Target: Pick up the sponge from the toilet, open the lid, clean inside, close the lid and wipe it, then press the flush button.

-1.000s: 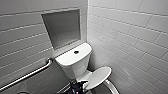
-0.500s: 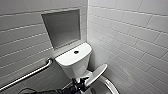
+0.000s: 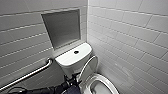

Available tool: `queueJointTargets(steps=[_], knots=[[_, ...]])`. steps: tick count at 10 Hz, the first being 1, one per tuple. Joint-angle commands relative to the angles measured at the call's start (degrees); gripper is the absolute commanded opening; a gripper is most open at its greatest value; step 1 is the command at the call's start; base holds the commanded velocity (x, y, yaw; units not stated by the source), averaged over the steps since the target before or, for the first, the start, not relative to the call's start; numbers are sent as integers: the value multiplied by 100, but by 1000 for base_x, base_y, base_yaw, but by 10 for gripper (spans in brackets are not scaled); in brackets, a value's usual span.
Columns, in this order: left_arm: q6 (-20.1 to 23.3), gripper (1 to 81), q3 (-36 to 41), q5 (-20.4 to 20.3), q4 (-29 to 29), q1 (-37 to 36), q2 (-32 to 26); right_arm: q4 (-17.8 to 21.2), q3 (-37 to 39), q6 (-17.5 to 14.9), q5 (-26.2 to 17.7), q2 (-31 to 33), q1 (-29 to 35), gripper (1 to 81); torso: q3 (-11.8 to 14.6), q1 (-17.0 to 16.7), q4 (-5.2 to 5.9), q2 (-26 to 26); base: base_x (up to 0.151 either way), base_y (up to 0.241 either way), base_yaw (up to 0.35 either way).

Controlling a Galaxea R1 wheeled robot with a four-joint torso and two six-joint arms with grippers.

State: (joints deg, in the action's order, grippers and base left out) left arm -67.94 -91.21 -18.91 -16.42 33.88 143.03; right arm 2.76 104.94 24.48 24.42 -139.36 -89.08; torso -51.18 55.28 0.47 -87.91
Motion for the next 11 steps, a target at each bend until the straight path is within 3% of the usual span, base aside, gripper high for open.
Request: queueJointTargets(steps=[1, 5, 6, 7, 9, 11], knots=[[-281, 811, 270, -201, 104, -676, -590, -56, -202, -5, -280, 231, 8, 10, 0, 0, 0, 0, 0, 0, 0], [-264, 811, 524, -430, 165, -369, -1091, -108, -255, -5, -280, 248, -18, 10, 0, 0, 0, 0, 0, 0, 0], [-237, 811, 674, -350, 480, -272, -1232, -126, -238, -5, -280, 248, -27, 10, 2, 0, 0, 0, 0, 0, 0], [-229, 811, 779, -2, 1632, -123, -1346, -144, -221, -22, -280, 266, -36, 10, 2, 0, 0, 0, 0, 0, 0], [-237, 811, 1469, 1461, 4890, 218, -1661, -178, -247, -92, -280, 301, -36, 10, 2, 0, 0, 0, 0, 0, 0], [-220, 811, 2035, 2632, 6401, 885, -1891, -449, -264, -101, -288, 336, -36, 10, 2, 0, 0, 0, 0, 0, 0]])
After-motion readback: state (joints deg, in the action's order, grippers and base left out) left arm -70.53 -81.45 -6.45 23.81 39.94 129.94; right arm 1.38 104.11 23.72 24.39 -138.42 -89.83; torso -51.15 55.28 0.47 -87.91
